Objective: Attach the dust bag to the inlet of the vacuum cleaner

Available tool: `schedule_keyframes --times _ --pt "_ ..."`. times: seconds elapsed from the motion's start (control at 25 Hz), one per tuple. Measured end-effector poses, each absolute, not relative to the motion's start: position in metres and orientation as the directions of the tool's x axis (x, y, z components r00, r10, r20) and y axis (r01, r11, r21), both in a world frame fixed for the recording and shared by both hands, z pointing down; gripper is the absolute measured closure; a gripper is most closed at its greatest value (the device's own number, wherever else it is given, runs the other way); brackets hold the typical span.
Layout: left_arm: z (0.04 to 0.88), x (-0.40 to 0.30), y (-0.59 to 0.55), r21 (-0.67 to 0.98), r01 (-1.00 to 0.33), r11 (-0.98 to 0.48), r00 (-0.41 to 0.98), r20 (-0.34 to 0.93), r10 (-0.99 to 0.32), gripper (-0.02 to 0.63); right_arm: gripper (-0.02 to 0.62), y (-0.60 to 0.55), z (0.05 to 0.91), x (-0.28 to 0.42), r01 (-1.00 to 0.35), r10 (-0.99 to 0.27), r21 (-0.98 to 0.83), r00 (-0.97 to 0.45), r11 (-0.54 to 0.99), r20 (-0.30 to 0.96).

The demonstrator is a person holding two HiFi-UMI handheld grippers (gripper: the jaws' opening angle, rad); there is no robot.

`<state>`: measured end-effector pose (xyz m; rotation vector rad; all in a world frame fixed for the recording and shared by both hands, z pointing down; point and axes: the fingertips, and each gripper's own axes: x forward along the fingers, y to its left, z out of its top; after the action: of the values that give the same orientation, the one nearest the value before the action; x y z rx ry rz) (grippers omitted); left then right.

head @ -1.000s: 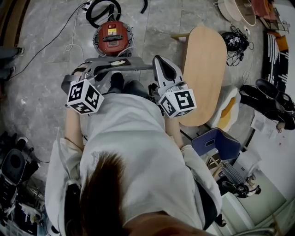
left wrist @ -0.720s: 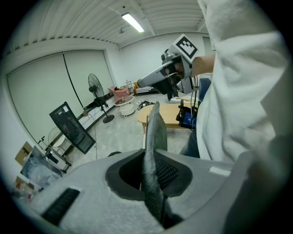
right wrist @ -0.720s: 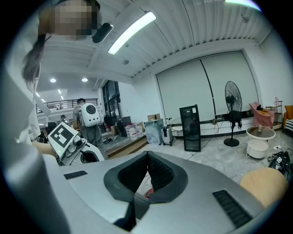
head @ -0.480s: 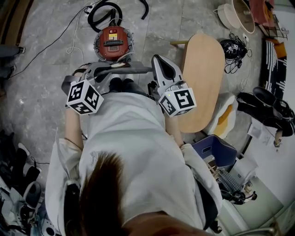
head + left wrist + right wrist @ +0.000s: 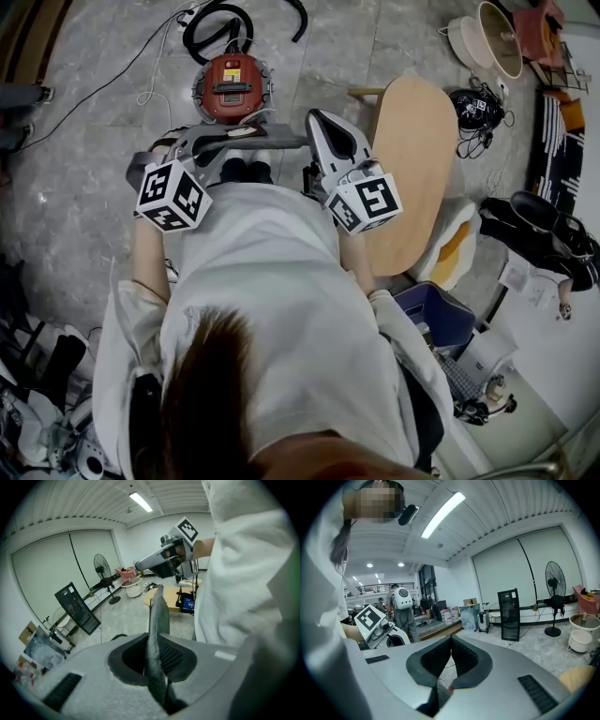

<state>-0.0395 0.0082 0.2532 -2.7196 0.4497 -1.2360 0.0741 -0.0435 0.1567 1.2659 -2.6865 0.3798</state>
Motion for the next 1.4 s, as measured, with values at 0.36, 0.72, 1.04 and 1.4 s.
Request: schedule_keyframes --times 0.36,0.72,1.04,1.4 --pt "0.264 -0.028 0.015 -0.190 -0.173 -0.966 0.630 0.733 -0.257 0.568 0.450 -0.030 0.180 0.052 -0.634 -0.572 -0.045 -0.724 0.772 0.384" --pt "0.332 -0.016 0.028 -0.131 -0.124 -0.984 0.586 0.791 -0.179 0.568 0.334 -0.003 0.288 0.034 -0.382 -0.203 -0.097 -0.670 0.919 0.714" --pt "0.419 0.003 0.035 -0.039 -0.087 -0.995 0.576 0.813 -0.082 0.568 0.388 0.024 0.410 0.046 -0.173 0.051 -0.145 -0.457 0.974 0.888" --pt "0.491 0.038 0.029 0.087 -0.163 -0.983 0.640 0.768 -0.038 0.568 0.506 0.028 0.524 0.073 -0.036 0.096 -0.109 -0.260 0.993 0.961"
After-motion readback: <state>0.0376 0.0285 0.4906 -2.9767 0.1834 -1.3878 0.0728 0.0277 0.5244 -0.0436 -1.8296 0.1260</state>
